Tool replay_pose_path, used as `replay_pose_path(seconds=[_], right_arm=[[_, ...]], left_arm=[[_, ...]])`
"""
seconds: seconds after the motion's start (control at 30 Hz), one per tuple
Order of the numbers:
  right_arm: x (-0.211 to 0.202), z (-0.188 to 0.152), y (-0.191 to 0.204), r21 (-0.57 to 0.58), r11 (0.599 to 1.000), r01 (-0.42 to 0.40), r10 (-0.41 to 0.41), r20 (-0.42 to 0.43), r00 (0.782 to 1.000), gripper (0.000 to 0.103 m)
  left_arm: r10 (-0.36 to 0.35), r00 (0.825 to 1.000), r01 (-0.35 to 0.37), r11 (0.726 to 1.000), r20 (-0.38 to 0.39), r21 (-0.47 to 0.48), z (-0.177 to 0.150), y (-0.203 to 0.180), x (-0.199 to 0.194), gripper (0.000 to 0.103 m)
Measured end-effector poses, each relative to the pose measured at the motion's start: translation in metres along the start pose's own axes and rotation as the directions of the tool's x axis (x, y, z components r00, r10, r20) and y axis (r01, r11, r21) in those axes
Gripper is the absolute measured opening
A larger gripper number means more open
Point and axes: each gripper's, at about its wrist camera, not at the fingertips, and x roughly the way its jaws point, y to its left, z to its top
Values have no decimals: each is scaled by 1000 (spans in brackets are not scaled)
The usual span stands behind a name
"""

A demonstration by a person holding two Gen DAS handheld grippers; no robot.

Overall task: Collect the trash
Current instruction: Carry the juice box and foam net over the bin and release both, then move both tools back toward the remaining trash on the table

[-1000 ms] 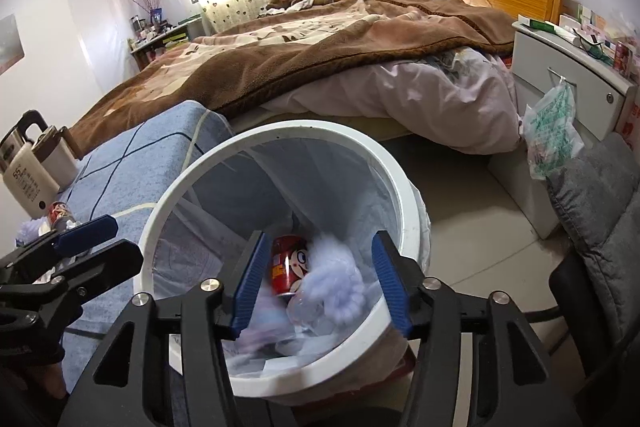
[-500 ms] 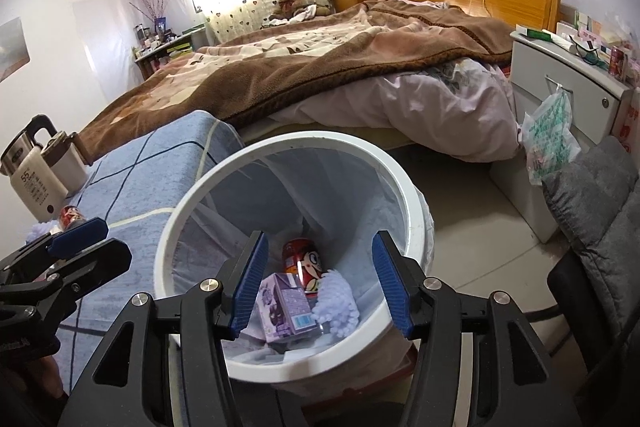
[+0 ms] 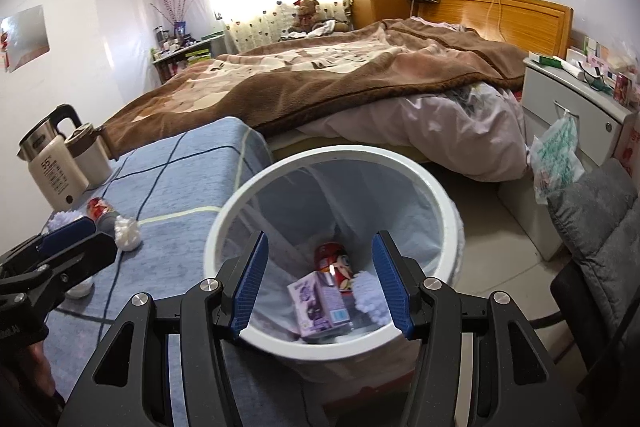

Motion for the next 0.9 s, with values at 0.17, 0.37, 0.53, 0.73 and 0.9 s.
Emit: replay_pose_path(seconds=[0.17, 0.37, 0.53, 0.73, 0.9], right_arm=[[-8, -2, 18, -30, 999, -24, 24, 11, 1000, 55], [-14, -5, 39, -57, 997, -59, 61, 23, 998, 55], [-13, -10, 60, -81, 993, -92, 93, 16, 996, 55], [-14, -13, 85, -114, 985, -126, 128, 17, 992, 55], [-9, -17, 106, -148, 978, -148, 150, 0, 989, 55]], left_arm=[[30, 999, -30, 999, 15, -28, -5, 13, -14, 77], [83, 996, -81, 995, 35, -55, -14, 33, -34, 77], [128, 991, -124, 989, 42, -82, -22, 53, -50, 77], [186, 981, -180, 977, 47, -117, -32, 77, -68, 77], [240, 969, -230, 962, 56, -149, -43, 99, -82, 79]])
